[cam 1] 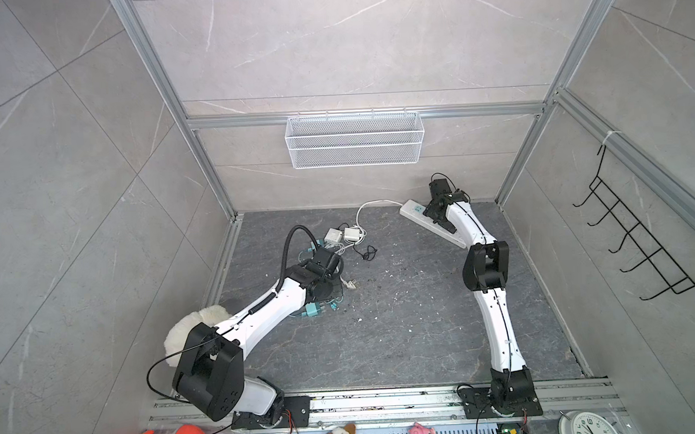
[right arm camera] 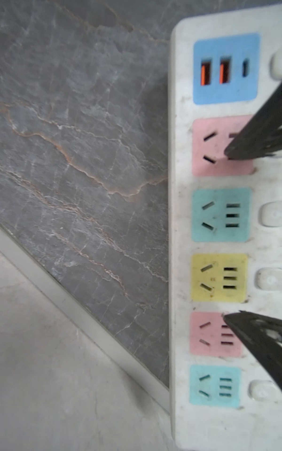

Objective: Insert plugs into power strip
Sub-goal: Move the power cord to the middle-left of the table.

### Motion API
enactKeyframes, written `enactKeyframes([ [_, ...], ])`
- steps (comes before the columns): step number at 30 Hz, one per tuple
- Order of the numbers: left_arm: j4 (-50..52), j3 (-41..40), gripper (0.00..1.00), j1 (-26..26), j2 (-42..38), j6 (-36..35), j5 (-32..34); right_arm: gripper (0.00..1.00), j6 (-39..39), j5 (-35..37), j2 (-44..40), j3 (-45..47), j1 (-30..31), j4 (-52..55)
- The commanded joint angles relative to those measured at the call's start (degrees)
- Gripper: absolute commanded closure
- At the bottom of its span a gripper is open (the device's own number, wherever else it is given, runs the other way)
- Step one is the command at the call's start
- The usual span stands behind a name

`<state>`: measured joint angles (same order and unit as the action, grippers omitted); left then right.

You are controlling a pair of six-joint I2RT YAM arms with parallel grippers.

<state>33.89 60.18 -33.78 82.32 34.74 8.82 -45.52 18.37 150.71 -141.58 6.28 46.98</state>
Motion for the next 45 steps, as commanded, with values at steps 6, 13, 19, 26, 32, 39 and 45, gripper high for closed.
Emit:
enactKeyframes([
  [6, -3.6, 9.0, 0.73, -1.7, 6.6, -7.3, -0.4, 0.03, -7.0, -16.3, -7.0, 28.1, -0.8, -19.5],
  [13, -7.4, 21.0, 0.70, -3.0, 17.2, -11.4, -3.1, 0.03, -10.9, -19.9, -12.9, 42.1, -2.5, -28.8],
  [19, -9.7, 34.3, 0.68, -3.1, 29.7, -14.3, -6.8, 0.03, -12.1, -23.2, -14.4, 47.9, -3.1, -32.7],
  [26, -8.6, 51.6, 0.67, -3.5, 43.5, -15.2, -9.1, 0.04, -12.1, -28.4, -14.3, 50.4, -3.2, -33.9],
  [32, -2.4, 69.0, 0.63, -3.5, 56.5, -13.8, -6.6, 0.05, -10.4, -29.1, -15.8, 52.6, -3.2, -33.9],
  [39, 0.0, 73.9, 0.62, -1.2, 61.9, -8.5, 1.4, 0.05, -7.2, -27.0, -19.0, 55.7, -2.7, -33.9],
  [45, -0.2, 73.0, 0.56, 1.8, 61.9, -10.4, 3.5, 0.06, -5.4, -25.6, -21.7, 58.6, -2.3, -35.5],
])
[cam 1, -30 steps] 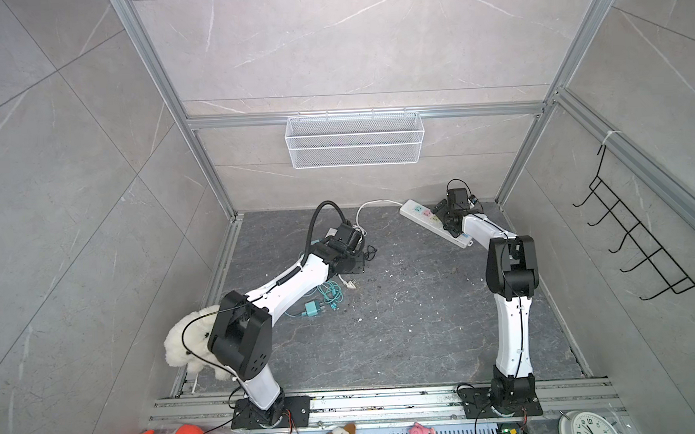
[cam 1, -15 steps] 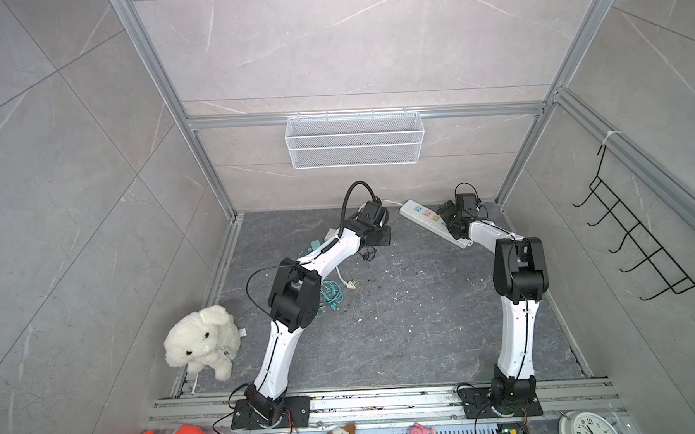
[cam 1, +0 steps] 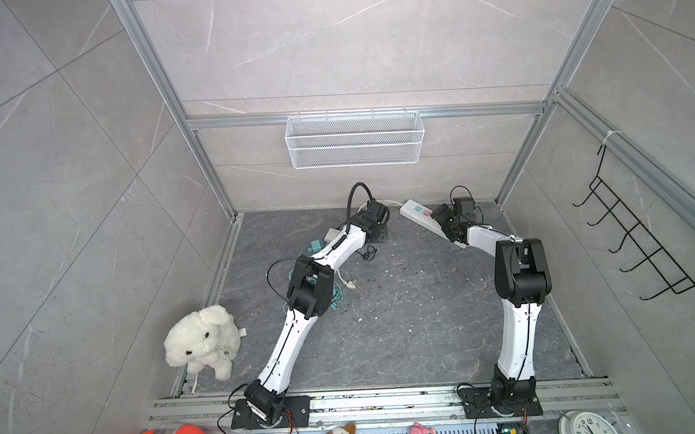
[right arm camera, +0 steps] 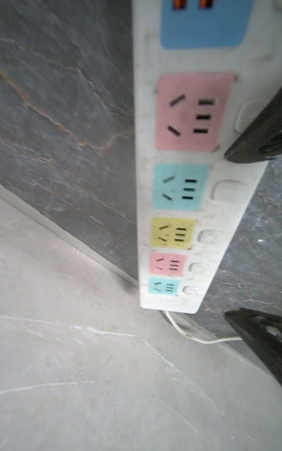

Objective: Insert plugs into power strip
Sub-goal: Move the power cord to the middle-left of the table.

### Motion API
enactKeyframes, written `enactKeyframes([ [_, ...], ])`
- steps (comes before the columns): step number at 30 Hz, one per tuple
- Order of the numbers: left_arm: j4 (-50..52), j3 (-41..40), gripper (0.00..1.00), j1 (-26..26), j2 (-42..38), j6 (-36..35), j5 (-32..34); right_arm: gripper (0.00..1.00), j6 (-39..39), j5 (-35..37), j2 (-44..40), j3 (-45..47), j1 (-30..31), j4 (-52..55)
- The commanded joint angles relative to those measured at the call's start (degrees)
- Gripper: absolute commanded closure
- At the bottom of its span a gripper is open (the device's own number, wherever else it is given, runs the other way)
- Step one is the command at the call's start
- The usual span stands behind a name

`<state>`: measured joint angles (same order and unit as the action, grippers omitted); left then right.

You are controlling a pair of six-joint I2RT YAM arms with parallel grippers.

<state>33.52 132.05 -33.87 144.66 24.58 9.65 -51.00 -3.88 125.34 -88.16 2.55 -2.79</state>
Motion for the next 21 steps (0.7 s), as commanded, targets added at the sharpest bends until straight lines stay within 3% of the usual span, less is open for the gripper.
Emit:
enactKeyframes([
  [1, 0.2, 1.5, 0.56, 2.2, -0.2, -0.7, 2.7, 0.06, 0.3, -3.2, 3.1, 5.8, 1.6, 13.7],
  [7, 2.6, 5.8, 0.56, 3.0, 3.0, -3.4, 3.7, 0.07, 1.7, -2.2, 0.0, 8.5, 2.4, 12.7],
  [14, 1.6, 4.6, 0.62, 3.0, 3.5, -3.8, 2.4, 0.07, 2.3, -1.8, -2.8, 11.3, 2.6, 11.3],
  [17, 0.3, 0.7, 0.63, 2.6, 1.3, -4.0, 3.4, 0.07, 2.9, -2.1, -3.8, 12.0, 2.7, 11.2],
  [21, -5.2, -10.5, 0.62, 1.5, -6.6, -4.4, 5.8, 0.07, 3.5, -2.5, -4.7, 13.0, 2.6, 10.6],
])
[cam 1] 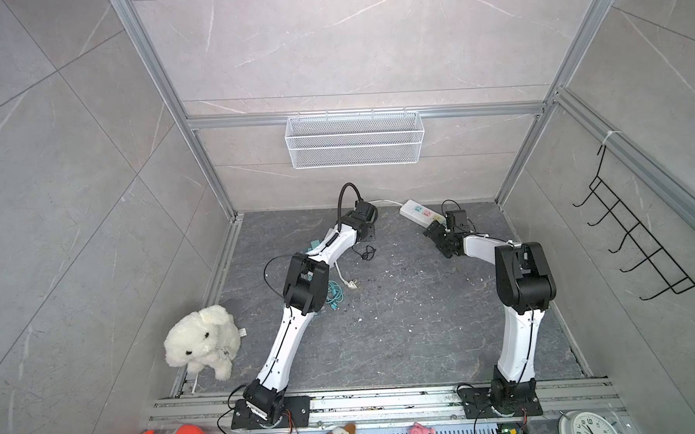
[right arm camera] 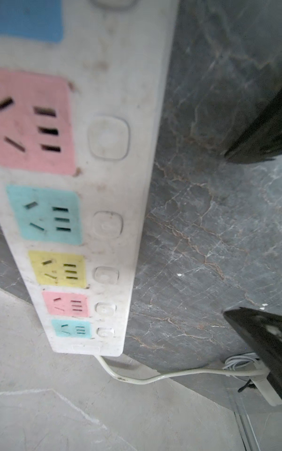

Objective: Insert plugs into power strip
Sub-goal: Move the power cord to the middle-left of the table.

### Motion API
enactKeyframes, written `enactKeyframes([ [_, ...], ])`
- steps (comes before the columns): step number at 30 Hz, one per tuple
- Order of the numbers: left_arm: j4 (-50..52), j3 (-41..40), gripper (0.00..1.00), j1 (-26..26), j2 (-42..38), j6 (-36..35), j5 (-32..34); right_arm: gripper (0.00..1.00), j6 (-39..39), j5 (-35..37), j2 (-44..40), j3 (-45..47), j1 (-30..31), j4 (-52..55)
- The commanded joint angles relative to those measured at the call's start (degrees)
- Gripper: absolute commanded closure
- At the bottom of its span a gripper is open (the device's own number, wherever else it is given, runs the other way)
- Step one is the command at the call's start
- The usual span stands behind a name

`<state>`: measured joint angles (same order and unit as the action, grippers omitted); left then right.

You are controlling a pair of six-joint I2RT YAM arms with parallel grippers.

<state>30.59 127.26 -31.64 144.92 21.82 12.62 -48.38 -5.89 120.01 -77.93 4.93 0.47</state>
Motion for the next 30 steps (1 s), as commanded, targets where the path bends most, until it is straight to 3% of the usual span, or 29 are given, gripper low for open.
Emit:
enactKeyframes([
  [1, -3.5, -8.7, 0.61, -1.0, -8.7, -1.8, 3.5, 0.07, 1.1, -0.5, 0.5, 2.9, 0.4, 7.4],
  [6, -6.0, -14.7, 0.60, -1.3, -13.3, -3.1, 2.5, 0.07, 1.4, -0.6, -0.3, 3.5, 0.4, 6.9],
  [18, -3.0, -8.2, 0.61, -1.0, -5.6, -6.6, 6.7, 0.07, 2.5, -2.2, -0.5, 3.7, 0.4, 6.3],
  [24, 1.5, 0.8, 0.61, 0.3, 0.6, -7.8, 4.1, 0.07, 3.3, -2.7, -0.5, 3.4, 0.4, 6.5],
  [30, 0.0, 2.5, 0.61, 0.9, 2.7, -8.1, 2.5, 0.07, 3.8, -3.2, -0.2, 3.2, 0.3, 6.6],
])
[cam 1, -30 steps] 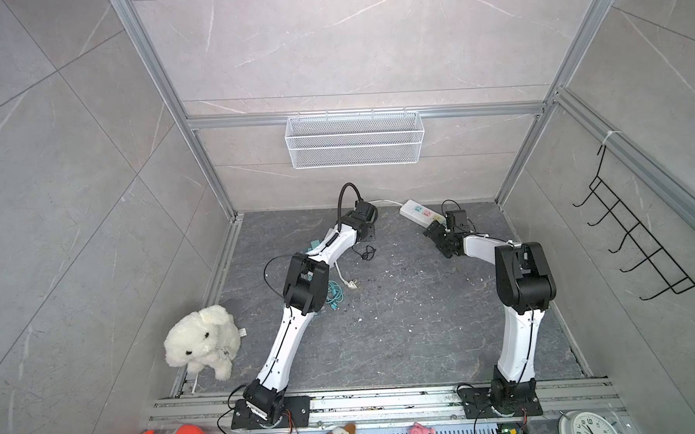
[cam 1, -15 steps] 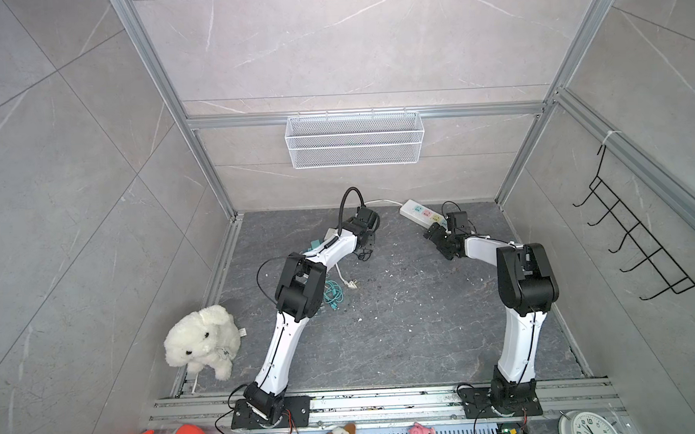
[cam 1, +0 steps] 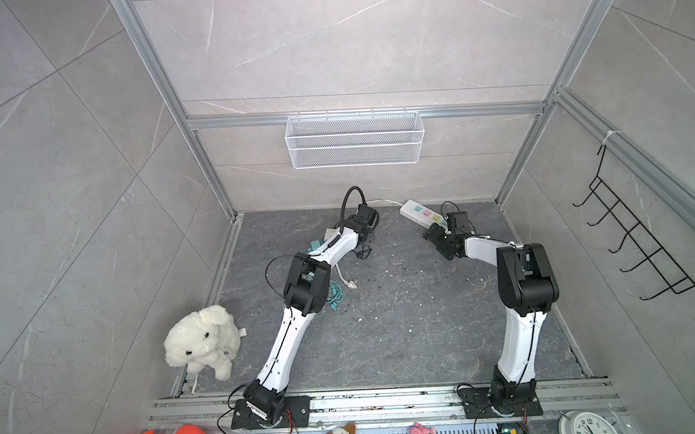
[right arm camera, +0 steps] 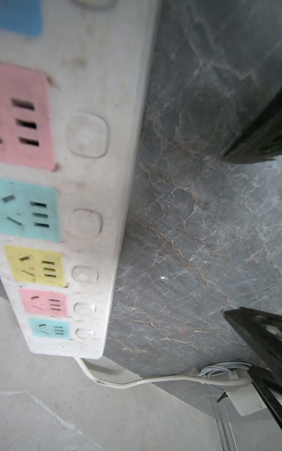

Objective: Insert plugs into power strip
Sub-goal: Move the power cord to the middle-left of the table.

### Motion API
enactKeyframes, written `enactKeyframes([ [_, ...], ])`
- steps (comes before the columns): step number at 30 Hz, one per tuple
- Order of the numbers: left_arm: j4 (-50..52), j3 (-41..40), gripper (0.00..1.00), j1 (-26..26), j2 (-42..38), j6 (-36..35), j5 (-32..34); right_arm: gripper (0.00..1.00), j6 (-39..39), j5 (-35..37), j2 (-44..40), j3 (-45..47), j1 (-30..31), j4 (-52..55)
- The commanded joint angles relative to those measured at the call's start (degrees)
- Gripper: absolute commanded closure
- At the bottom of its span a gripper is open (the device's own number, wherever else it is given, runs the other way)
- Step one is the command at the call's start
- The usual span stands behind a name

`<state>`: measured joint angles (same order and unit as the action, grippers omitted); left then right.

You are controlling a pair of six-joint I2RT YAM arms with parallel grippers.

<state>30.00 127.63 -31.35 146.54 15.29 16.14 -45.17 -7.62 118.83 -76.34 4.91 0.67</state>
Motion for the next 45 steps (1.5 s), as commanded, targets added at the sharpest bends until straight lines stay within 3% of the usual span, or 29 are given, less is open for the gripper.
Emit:
enactKeyframes([
  [1, 0.6, 2.7, 0.61, 0.7, 1.5, -1.7, -1.2, 0.07, 0.7, -1.6, 1.1, 1.3, 0.3, 6.4],
  [7, 4.5, 7.5, 0.64, 0.9, 4.3, -1.2, -2.5, 0.07, 0.8, -2.2, 0.7, 1.0, 0.3, 6.5],
  [13, 6.2, 7.9, 0.89, 1.1, 5.3, 0.3, -4.4, 0.07, 0.8, -2.3, -0.5, 1.3, 0.2, 6.6],
  [17, 5.8, 6.0, 1.00, 1.1, 4.2, 0.5, -5.1, 0.07, 1.4, -2.2, -1.4, 1.4, 0.2, 7.1],
  [22, 6.1, 2.2, 1.00, 0.6, -0.1, 0.3, -6.6, 0.07, 2.7, -1.2, -3.5, 1.8, 0.1, 9.1],
  [26, 3.3, -10.5, 1.00, -0.7, -11.8, 0.9, -6.3, 0.07, 4.3, 3.0, -7.0, 3.0, 0.0, 11.4],
  [32, -4.8, -38.8, 1.00, -1.2, -35.5, 6.5, -5.8, 0.06, 6.6, 9.1, -13.7, 5.4, 0.0, 14.7],
  [38, -11.0, -60.4, 1.00, -2.1, -54.6, 10.4, -4.3, 0.06, 6.6, 12.3, -17.9, 8.5, 0.5, 15.5],
  [42, -10.3, -69.9, 1.00, -2.1, -64.2, 12.3, -2.5, 0.06, 5.8, 15.5, -17.0, 7.5, 1.4, 15.2],
  [45, -9.5, -73.6, 1.00, -2.0, -67.0, 12.6, -2.0, 0.06, 6.4, 15.8, -13.2, 2.0, 2.6, 16.0],
])
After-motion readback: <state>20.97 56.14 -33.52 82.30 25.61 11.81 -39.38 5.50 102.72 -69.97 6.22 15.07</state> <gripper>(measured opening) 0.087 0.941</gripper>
